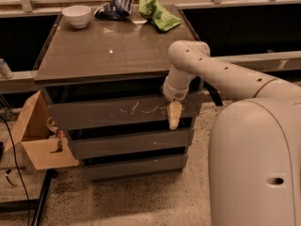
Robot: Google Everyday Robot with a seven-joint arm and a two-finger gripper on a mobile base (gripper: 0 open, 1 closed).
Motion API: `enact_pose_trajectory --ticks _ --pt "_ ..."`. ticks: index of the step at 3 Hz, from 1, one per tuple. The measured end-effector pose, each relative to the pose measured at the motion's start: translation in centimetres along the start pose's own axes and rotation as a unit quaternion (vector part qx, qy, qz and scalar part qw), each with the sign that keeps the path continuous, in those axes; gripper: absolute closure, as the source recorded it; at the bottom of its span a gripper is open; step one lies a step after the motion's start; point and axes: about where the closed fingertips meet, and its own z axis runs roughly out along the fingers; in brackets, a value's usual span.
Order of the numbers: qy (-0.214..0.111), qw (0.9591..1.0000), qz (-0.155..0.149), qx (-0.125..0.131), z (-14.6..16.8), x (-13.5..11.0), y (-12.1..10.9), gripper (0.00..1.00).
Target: Open top drawer
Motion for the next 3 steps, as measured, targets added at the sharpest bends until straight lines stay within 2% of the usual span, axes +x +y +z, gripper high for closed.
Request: enact_pose_trajectory --ticks 3 --pt "0.021 0.9995 0.007 -0.023 -3.6 0.4 3.3 0.00"
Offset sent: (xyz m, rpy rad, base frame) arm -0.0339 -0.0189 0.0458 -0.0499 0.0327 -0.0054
